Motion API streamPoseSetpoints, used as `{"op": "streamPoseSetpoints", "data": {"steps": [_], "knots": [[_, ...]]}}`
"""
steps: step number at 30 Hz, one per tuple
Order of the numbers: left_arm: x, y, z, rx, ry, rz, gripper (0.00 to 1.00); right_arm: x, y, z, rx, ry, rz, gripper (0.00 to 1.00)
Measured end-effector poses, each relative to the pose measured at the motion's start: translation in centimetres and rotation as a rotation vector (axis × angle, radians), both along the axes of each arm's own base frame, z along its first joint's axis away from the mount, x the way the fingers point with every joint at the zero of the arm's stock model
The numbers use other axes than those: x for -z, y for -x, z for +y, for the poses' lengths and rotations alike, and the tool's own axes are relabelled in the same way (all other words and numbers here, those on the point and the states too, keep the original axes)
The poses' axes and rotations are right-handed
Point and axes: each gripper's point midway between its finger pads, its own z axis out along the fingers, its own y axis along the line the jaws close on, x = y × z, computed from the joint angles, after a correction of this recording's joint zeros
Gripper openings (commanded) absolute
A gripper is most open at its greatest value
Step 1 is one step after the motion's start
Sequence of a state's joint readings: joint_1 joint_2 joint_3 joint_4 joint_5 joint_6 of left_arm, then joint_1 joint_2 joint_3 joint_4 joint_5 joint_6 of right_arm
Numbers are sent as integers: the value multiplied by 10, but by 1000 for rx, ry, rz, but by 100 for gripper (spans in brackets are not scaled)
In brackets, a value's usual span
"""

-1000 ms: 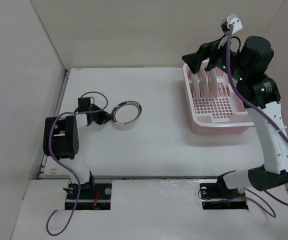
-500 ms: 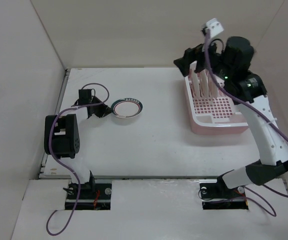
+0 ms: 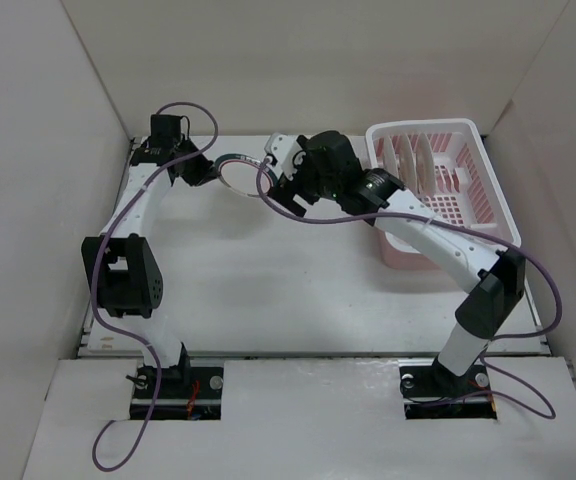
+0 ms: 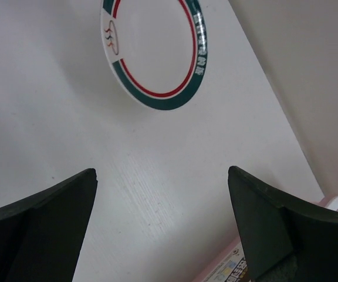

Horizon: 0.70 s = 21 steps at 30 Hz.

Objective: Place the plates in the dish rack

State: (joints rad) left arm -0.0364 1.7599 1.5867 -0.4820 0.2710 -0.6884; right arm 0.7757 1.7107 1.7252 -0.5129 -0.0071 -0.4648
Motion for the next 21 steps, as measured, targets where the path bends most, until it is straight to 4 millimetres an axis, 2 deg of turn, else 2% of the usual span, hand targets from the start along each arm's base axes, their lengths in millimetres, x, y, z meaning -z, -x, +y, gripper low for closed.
{"op": "streamPoseSetpoints", "data": {"steps": [5, 9, 12, 16, 21], "knots": [[12, 24, -8, 34, 38, 111, 0, -6, -4, 13, -57, 4, -79, 95], [10, 33, -17, 49, 95, 146, 0, -6, -2, 32, -111, 19, -133, 94], [-1, 39, -22, 46, 133, 147, 0, 6, 2, 44, -145, 47, -133, 93], [-25, 45, -25, 37, 166, 113, 0, 24, 8, 55, -179, 82, -113, 93], [-55, 47, -33, 55, 223, 65, 0, 26, 8, 58, -182, 85, -122, 92]]}}
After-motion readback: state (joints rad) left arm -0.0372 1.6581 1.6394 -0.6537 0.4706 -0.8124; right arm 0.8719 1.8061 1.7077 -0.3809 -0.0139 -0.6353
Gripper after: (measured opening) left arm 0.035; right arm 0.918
